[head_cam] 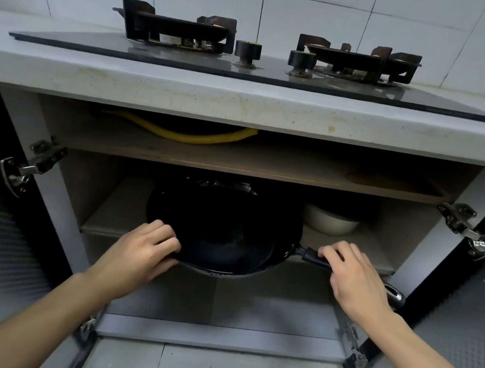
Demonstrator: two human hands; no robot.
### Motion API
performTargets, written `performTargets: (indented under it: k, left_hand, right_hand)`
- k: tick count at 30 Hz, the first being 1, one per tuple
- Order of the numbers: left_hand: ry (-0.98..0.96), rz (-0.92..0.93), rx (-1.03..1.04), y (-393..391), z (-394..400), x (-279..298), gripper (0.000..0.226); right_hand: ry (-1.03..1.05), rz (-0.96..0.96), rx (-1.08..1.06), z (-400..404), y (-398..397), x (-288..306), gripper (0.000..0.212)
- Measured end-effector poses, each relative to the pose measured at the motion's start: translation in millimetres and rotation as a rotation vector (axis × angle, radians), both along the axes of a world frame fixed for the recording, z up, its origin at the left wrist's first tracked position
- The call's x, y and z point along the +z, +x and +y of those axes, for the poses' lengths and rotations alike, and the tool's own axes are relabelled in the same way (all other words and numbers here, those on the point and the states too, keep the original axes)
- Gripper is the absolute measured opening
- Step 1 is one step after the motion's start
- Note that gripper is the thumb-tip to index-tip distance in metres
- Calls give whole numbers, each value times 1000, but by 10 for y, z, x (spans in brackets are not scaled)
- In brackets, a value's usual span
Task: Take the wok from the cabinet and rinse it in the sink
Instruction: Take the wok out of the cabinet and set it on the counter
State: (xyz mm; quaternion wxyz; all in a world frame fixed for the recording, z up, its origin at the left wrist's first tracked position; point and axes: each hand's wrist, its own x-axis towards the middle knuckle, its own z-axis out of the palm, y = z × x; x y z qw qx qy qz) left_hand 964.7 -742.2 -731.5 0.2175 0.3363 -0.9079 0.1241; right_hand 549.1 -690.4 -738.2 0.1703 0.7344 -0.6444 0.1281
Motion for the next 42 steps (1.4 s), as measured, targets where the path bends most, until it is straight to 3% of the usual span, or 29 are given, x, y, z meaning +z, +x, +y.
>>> performTargets:
  k: [6,10,15,26,30,37,42]
  left_hand:
    - [-5,33,4,26,8,-5,13]
    - [10,-23,51,-2,2,3,29]
    - [-44,-115,43,-9,60,25,6]
    - [-49,-187,16,13,218,81,17]
    - [30,-175,18,45,327,177,6]
    - [242,-251,8,110,720,700,21]
    - [349,-215,20,138,1201,1081,15]
  right_hand:
    - [-24,50,10,14,10,17,64]
    - [-38,53,20,32,13,-1,60]
    - [-43,42,30,78,-1,16,58]
    - [-53,39,66,190,-74,107,56]
    - [-5,22,63,244,-35,186,57]
    - [175,51,89,544,-59,566,63]
    - [260,29,132,808,-45,1025,64]
